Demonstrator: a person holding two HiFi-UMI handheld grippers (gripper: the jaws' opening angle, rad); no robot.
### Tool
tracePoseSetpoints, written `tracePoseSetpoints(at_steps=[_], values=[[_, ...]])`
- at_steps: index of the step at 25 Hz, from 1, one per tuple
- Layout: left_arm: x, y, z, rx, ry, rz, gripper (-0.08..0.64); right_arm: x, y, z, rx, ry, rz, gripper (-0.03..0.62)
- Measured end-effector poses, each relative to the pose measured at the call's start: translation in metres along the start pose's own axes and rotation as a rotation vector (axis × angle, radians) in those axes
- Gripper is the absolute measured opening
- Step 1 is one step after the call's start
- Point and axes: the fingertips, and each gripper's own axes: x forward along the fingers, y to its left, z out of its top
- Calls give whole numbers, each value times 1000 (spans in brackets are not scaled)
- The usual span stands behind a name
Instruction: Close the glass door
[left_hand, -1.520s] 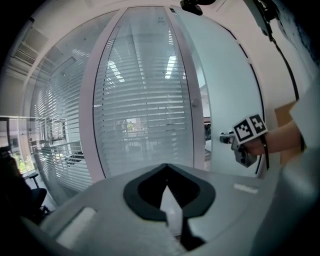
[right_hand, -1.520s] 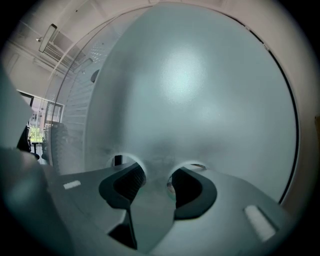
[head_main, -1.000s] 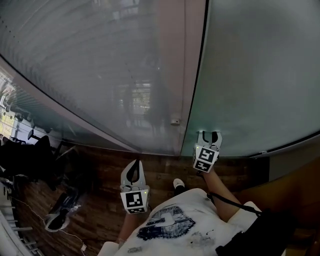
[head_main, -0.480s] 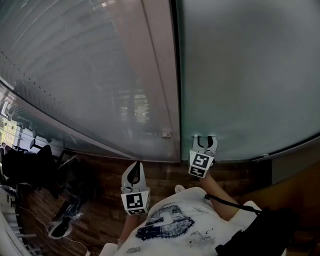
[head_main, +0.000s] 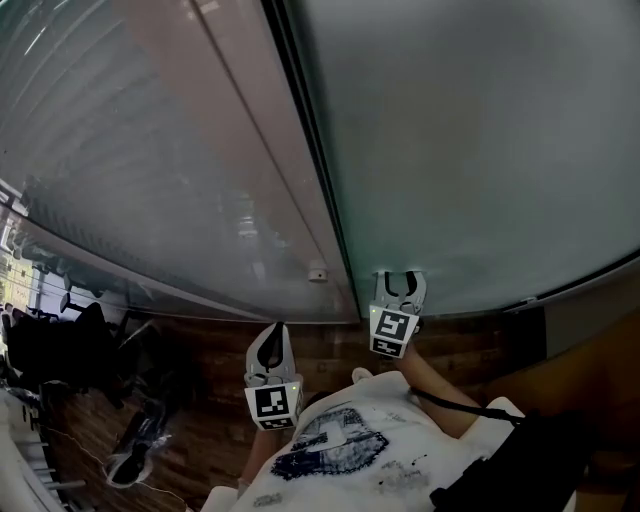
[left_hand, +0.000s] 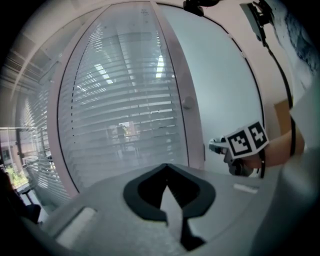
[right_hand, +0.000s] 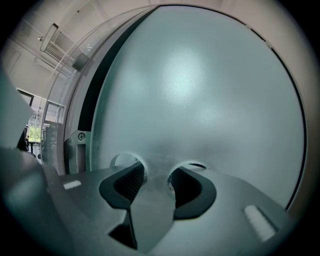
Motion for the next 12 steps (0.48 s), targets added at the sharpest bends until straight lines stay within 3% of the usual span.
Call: tracePoseSetpoints(at_steps=[12], values=[[-20,-6,-6,-39,34,7,3,-1,1,2,-2,4,12,173]])
